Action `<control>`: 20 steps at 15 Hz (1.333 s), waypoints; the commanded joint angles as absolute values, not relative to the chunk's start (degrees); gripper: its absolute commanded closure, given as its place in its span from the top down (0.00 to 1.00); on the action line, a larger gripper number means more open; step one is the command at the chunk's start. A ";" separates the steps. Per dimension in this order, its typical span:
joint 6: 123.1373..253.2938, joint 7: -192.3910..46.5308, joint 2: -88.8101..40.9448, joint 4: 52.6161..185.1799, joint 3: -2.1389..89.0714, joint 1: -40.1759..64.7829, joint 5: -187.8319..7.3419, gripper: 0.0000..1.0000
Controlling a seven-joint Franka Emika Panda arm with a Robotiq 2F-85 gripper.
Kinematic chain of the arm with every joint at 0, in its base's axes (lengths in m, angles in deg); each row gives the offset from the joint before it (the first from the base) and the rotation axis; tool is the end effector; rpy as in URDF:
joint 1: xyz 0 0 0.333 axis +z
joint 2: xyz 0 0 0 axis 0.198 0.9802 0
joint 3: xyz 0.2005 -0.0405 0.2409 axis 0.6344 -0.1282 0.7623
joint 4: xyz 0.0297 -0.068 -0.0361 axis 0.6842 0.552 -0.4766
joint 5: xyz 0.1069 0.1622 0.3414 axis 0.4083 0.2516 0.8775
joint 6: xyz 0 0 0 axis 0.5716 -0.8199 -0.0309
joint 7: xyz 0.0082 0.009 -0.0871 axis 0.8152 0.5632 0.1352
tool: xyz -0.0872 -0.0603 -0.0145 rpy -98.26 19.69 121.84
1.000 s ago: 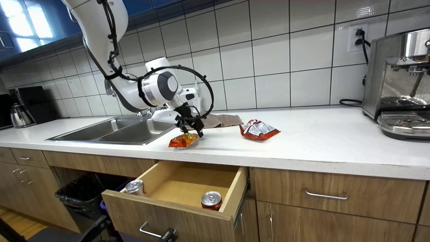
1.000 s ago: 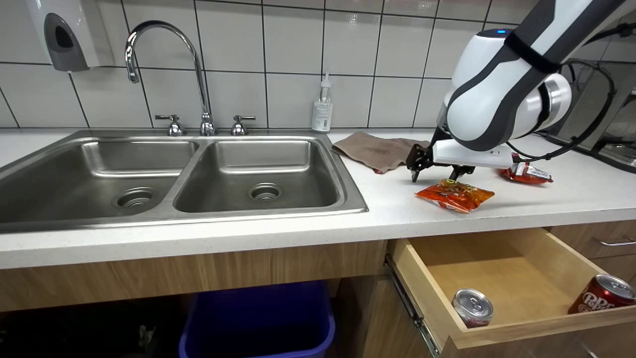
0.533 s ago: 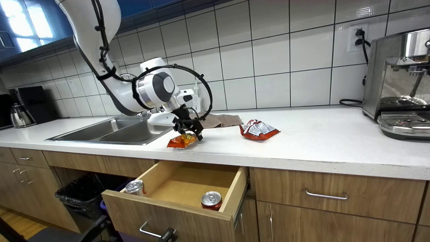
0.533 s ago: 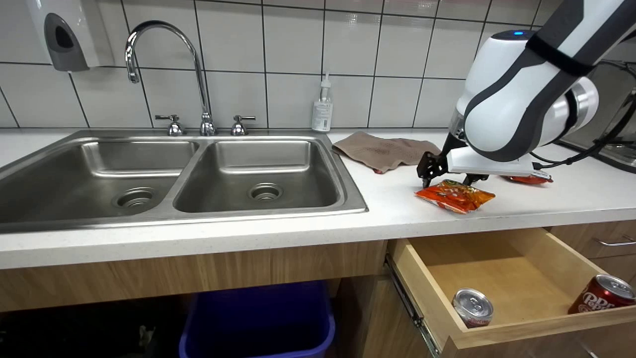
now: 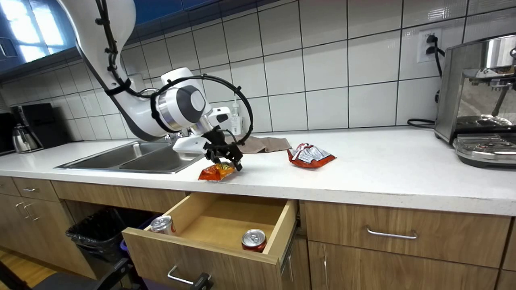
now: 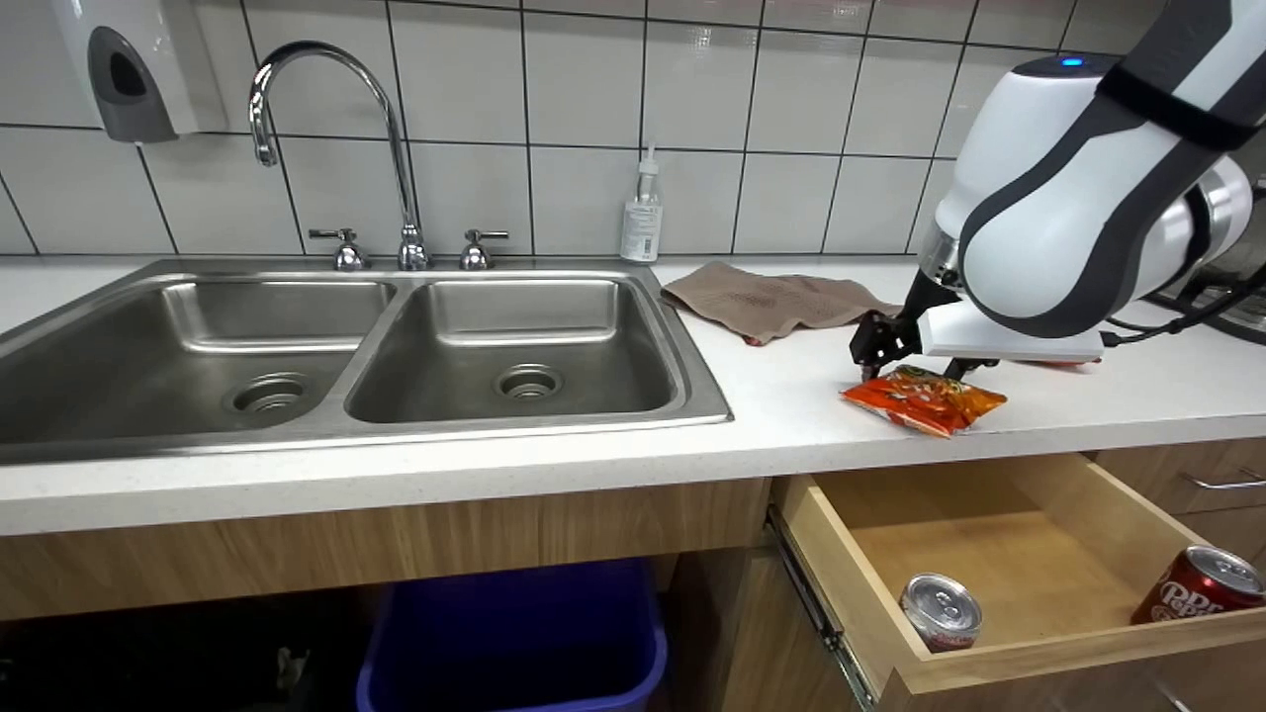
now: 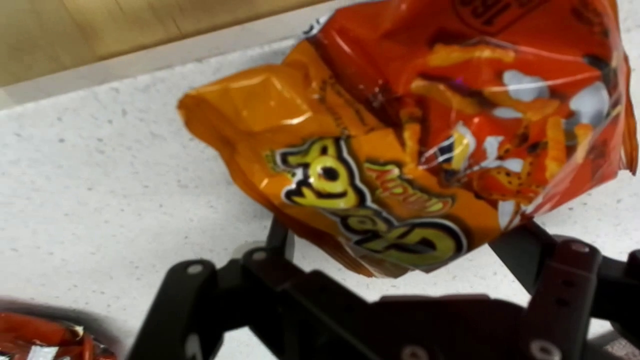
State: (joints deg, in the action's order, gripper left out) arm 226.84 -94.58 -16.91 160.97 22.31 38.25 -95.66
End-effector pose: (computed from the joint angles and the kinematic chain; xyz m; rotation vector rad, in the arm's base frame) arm 0.5385 0.0222 0.2034 2.9558 -0.3388 0.4975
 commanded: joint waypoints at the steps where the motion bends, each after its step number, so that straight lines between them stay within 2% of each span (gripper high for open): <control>1: 228.37 -95.61 -20.51 165.43 18.71 41.49 -97.69 1.00; 20: 228.14 -97.49 -28.11 177.99 5.45 54.97 -97.53 1.00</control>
